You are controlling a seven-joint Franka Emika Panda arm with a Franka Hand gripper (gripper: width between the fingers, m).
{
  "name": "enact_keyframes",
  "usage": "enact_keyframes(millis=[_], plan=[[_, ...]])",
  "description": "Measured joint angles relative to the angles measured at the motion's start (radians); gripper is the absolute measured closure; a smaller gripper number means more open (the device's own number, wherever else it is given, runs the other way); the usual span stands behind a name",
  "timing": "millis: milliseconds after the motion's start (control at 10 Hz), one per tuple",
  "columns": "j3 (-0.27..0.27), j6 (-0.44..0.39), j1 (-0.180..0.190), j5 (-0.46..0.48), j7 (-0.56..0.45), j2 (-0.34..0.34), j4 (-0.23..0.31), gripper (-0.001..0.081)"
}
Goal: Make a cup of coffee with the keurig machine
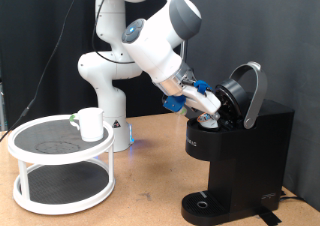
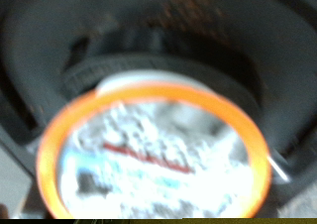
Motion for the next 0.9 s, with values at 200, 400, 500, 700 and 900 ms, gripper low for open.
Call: enact_keyframes(millis=[200, 400, 500, 700, 900], plan=[[-0.005, -0.037, -0.007, -0.001, 0.000, -0.028, -0.004, -0.0002], [-0.005, -0.040, -0.010, -0.012, 0.010, -0.040, -0.008, -0.0002], [-0.004, -0.037, -0.010, -0.026, 0.025, -0.038, -0.010, -0.0002], [-0.001, -0.023, -0.009, -0.054, 0.049, -0.024, -0.013, -0.0002], [0.009, -0.003, -0.008, -0.056, 0.049, 0.002, -0.017, -0.0002]])
